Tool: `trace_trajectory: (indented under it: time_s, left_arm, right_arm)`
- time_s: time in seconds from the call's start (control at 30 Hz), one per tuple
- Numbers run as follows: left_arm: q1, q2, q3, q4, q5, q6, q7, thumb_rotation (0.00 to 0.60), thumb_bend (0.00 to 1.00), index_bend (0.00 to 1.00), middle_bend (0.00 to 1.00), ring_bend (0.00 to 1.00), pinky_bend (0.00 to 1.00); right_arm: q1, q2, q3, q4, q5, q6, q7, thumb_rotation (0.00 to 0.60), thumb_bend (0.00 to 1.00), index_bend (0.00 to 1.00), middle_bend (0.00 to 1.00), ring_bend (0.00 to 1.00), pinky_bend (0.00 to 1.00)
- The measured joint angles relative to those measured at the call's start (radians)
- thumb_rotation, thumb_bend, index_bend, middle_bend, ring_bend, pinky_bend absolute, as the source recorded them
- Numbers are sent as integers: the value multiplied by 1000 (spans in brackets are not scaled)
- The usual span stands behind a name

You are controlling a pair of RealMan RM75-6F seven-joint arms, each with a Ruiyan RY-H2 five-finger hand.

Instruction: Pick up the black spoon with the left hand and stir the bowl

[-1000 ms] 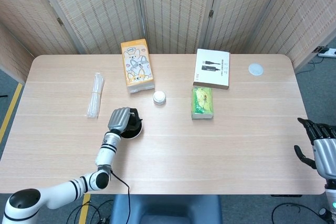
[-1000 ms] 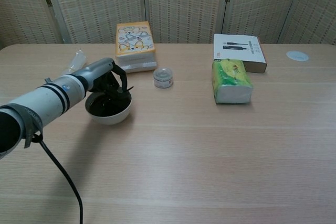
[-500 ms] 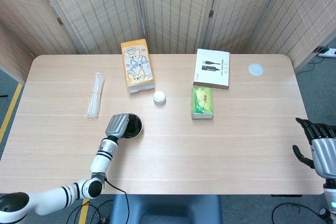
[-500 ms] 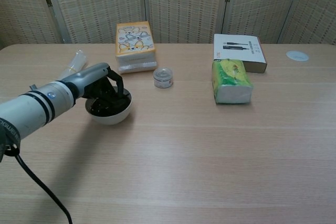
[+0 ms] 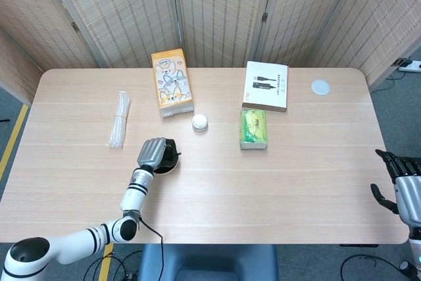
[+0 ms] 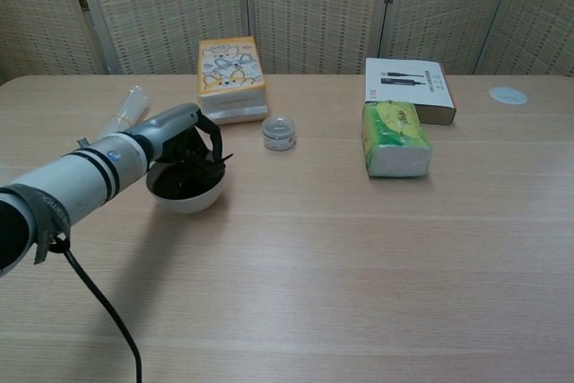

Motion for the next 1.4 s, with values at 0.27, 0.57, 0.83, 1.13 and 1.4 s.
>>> trace_trajectory:
  time_s: [0.27,0.57,0.83,1.13,1.4]
  left_arm:
    - [12,22,-6,14,-11,2,-4,600,471,658,952,929,1000]
    - [66,90,34,-104,53,37,-42,600,471,657,952,929,1000]
    - [63,80,51,-143,80,46,-36,600,471,656,952,929,1000]
    - [13,30,6,-62,17,10,-12,600,472,656,952,929,1000]
    - [-13,6,-16,16,-28,-17,2,600,471,656,952,929,1000]
  right_arm:
    - [-3,-1,0,4,1,2,4,600,257,174,229,275,238]
    - [-2,-3,0,8,-7,5,10,600,257,174,229,276,238]
    - [-12,-2,-3,9,-6,13,13,600,257,174,229,276,238]
    - [-22,-1,-2,14,-1,23,22,600,256,174,229,278,238]
    - [-20,-3,2,18,0,22,25,600,257,174,229,278,238]
